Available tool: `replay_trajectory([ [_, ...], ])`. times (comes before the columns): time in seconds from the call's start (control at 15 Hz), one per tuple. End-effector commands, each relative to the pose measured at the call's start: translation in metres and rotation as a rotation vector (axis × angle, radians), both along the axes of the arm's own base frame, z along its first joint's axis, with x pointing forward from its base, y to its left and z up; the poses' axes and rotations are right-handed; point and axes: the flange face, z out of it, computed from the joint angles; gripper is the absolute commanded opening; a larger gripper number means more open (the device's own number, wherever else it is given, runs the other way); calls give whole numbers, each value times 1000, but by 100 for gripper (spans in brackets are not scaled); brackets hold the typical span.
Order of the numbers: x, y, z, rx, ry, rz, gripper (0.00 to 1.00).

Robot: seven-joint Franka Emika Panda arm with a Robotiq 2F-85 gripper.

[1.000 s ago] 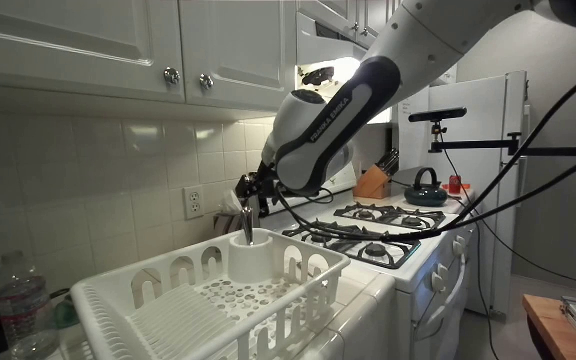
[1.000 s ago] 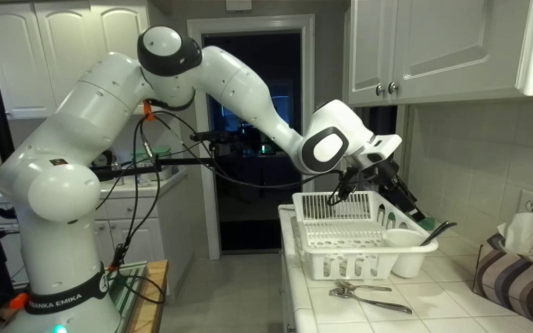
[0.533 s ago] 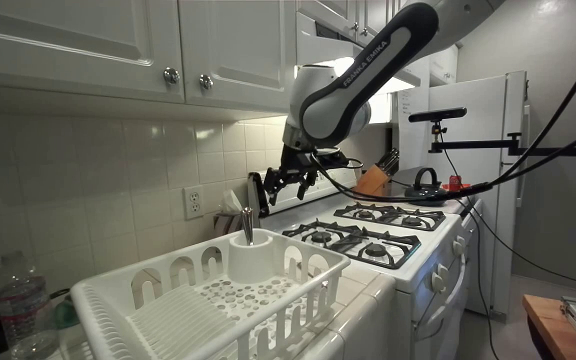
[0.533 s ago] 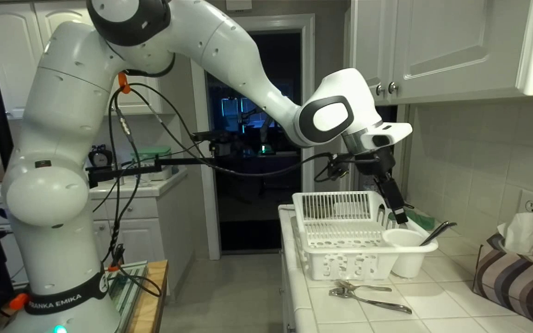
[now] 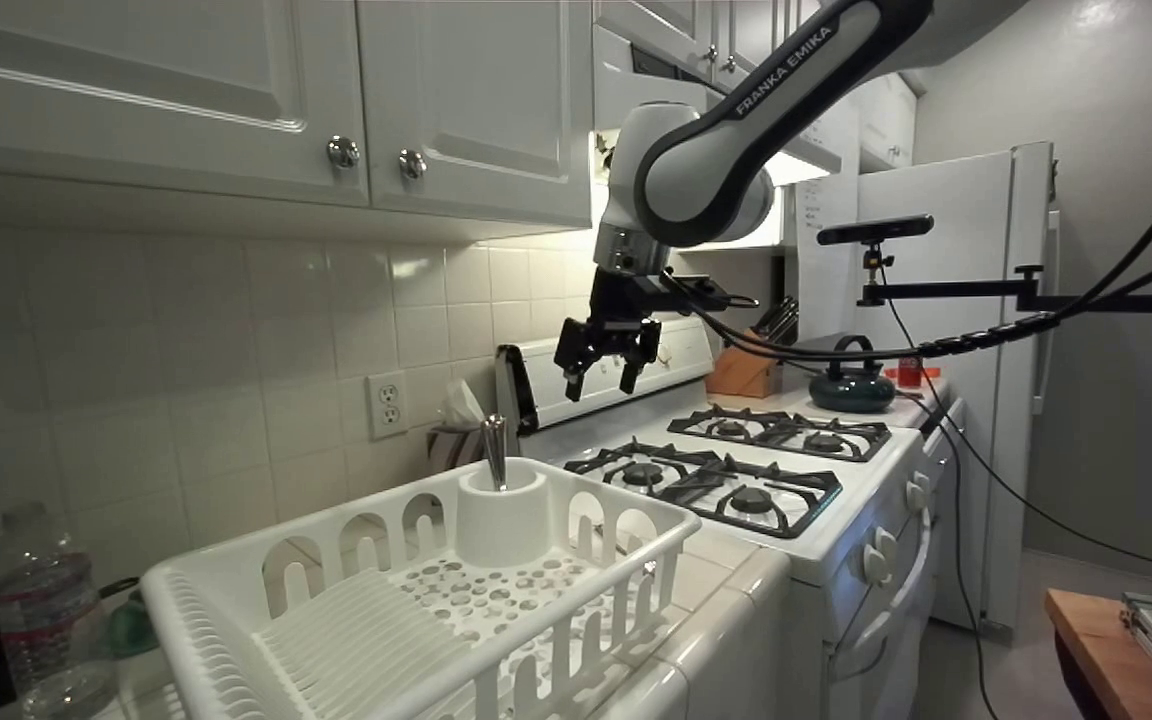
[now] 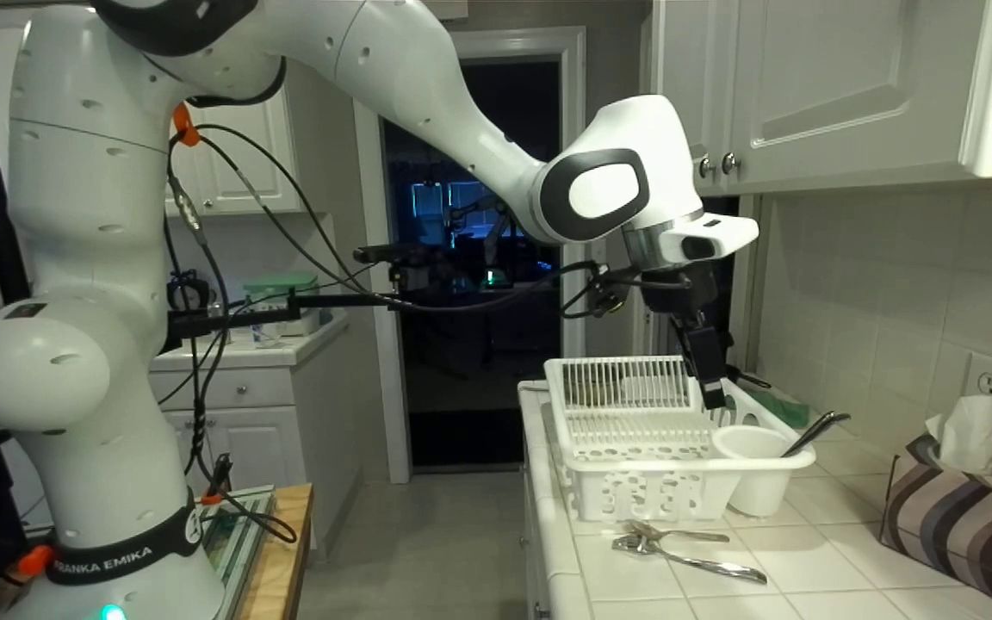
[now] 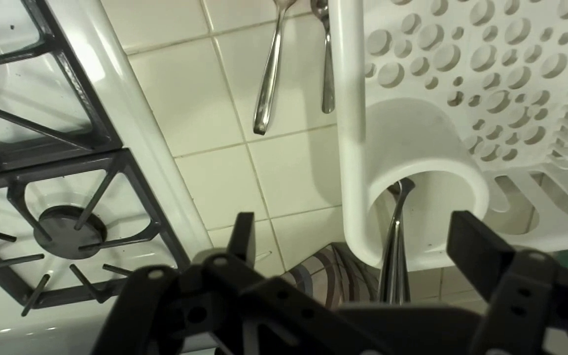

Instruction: Put one silver fork and spoon on the dishrack.

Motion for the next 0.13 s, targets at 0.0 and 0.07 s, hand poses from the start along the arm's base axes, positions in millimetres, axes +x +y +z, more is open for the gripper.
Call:
replay_trajectory([
  [0.0, -2, -1, 1, 4, 0, 2, 100],
  [0.07, -3, -1, 1, 5, 0, 3, 100],
])
